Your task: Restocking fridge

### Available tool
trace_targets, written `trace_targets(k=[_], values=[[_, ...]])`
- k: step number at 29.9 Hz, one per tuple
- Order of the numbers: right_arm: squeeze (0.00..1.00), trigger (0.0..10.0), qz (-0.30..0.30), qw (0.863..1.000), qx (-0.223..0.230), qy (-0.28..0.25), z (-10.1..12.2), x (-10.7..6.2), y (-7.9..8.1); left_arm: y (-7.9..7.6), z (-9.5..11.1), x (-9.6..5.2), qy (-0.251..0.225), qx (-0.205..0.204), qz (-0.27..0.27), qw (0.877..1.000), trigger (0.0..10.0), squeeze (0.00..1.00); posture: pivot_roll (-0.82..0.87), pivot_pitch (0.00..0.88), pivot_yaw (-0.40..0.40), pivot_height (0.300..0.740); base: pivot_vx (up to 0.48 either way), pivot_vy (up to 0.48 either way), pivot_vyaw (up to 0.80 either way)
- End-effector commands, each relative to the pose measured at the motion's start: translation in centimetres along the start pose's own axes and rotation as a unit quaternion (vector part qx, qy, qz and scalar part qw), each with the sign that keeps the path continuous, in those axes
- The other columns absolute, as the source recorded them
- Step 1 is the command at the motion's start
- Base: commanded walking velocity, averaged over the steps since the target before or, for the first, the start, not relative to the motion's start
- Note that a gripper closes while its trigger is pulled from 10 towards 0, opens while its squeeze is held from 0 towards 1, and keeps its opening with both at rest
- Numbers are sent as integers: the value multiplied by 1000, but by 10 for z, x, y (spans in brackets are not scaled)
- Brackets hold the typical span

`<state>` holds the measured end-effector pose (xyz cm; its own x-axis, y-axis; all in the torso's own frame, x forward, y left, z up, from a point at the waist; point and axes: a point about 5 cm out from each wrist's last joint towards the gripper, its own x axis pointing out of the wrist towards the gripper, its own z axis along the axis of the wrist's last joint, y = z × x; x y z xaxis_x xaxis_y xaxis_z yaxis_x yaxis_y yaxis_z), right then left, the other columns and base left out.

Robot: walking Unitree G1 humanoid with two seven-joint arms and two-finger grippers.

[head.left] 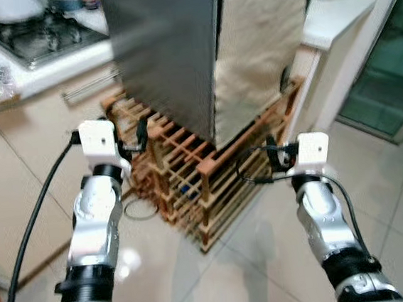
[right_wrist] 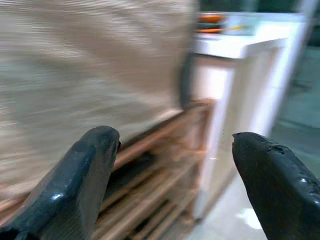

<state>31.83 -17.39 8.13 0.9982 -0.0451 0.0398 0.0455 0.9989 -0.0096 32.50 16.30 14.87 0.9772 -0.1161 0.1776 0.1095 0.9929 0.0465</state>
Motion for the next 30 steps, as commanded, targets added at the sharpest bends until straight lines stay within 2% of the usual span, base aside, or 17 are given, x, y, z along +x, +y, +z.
trace_targets(k=[1,6,11,12,17,20,21,23,24,30], values=[[0,10000,-19,1000,-1,3,-2,-1,-10,-13,6,5,-9,7,-28,1000,10000,0,-80,0,-18,740,0,0,-769],[0,10000,-23,1000,-4,1,-1,-2,-14,-17,7,8,-6,13,-28,1000,10000,0,-90,0,-19,740,0,0,-690],[0,10000,-21,1000,-10,-3,0,-3,-14,-14,7,15,6,-2,-8,1000,10000,0,-98,0,-16,740,0,0,0],[0,10000,-20,1000,-11,-5,0,-3,-14,-11,6,17,9,-16,-4,1000,10000,0,-101,0,-14,740,0,0,0],[0,10000,-19,1000,-15,-4,0,-3,-13,-13,11,20,0,-17,-10,1000,10000,0,-108,0,-12,740,0,0,0],[0,10000,-18,1000,-15,-3,0,-3,-12,-14,14,22,-6,-14,-13,1000,10000,0,-113,0,-8,740,0,0,-752],[0,10000,-18,1000,-15,-8,0,-4,-12,-14,17,24,-11,-3,-4,1000,10000,0,-113,0,-8,740,0,0,-644],[0,10000,-17,1000,-16,-8,0,-4,-12,-7,22,28,-20,50,34,998,10000,0,-118,0,-6,740,0,0,0],[0,10000,-17,1000,-16,-8,0,-4,-12,-6,22,30,-16,55,42,997,10000,0,-118,0,-7,740,0,0,0],[0,10000,-13,1000,-17,-6,-1,-5,-10,-2,29,41,-7,22,56,998,10000,0,-122,0,-6,740,0,0,0]])
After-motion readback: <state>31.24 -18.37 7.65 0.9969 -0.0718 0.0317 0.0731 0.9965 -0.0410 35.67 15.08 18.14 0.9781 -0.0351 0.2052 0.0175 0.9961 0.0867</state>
